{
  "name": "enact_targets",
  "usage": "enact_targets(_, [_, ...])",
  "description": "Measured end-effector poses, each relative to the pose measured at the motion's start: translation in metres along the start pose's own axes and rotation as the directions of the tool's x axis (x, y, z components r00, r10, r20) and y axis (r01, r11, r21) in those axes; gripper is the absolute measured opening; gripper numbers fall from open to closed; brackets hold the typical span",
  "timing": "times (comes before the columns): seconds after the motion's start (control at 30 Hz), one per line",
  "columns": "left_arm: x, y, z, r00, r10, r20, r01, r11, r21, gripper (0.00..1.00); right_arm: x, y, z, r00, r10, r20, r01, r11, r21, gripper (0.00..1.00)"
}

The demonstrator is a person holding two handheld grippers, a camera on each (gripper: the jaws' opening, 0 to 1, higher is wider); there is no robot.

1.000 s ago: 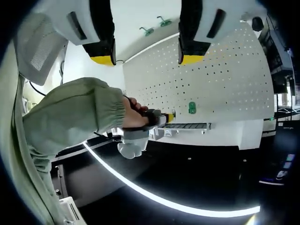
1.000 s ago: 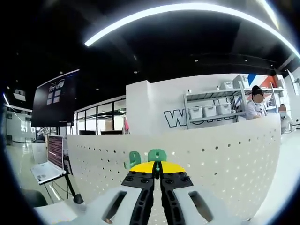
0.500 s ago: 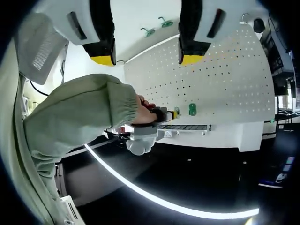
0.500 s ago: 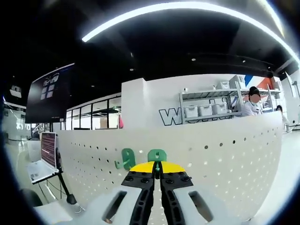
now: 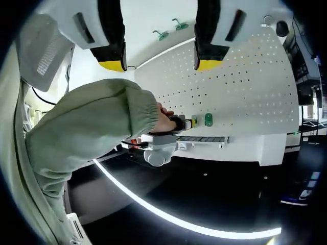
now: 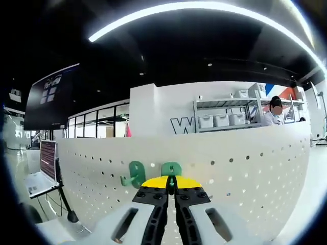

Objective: Insert the hook assembly into the mounting plate slot until the hook locks in place.

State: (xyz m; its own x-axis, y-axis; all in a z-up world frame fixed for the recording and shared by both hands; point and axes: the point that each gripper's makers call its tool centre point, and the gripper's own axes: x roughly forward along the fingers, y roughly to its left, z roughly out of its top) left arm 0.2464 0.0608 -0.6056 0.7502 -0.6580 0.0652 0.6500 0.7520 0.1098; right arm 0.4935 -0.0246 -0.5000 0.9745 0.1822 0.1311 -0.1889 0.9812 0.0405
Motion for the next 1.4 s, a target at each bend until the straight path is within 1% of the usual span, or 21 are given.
enact_targets(0.27, [0.0000,0.0005,-0.0002,1.000,0.001,0.001,-0.001,1.000,-0.002,0.55,0.0046,-0.0030,-0.0011,1.000,-0.020,-0.005,0.020,1.000,-0.002,0.01])
enact_targets(0.43, [-0.0001,0.0006,-0.0002,1.000,0.002,0.001,-0.002,1.000,-0.004,0.55,0.0064,-0.0023,-0.0022,0.999,-0.031,-0.008,0.030,0.999,-0.020,0.01])
enact_targets(0.5, [-0.0002,0.0006,-0.0001,1.000,0.002,0.002,-0.002,1.000,-0.004,0.55,0.0062,-0.0021,-0.0026,0.999,-0.052,-0.007,0.051,0.998,-0.040,0.01])
enact_targets(0.63, [-0.0003,0.0006,-0.0002,1.000,0.002,0.002,-0.002,1.000,-0.003,0.55,0.0075,-0.0015,-0.0026,0.997,-0.072,-0.005,0.072,0.997,-0.028,0.01])
enact_targets(0.73, [-0.0004,0.0009,0.0000,1.000,0.004,0.002,-0.004,1.000,-0.003,0.55,0.0083,-0.0014,-0.0035,0.996,-0.087,-0.010,0.087,0.995,-0.058,0.01])
enact_targets(0.83, [-0.0005,0.0011,0.0001,1.000,0.005,0.003,-0.005,1.000,-0.003,0.55,0.0083,-0.0025,-0.0050,0.995,-0.098,-0.014,0.096,0.993,-0.068,0.01])
enact_targets(1.4, [-0.0018,0.0018,0.0013,1.000,0.009,0.009,-0.009,1.000,-0.003,0.55,0.0064,-0.0014,-0.0056,0.996,-0.088,-0.021,0.086,0.993,-0.083,0.02])
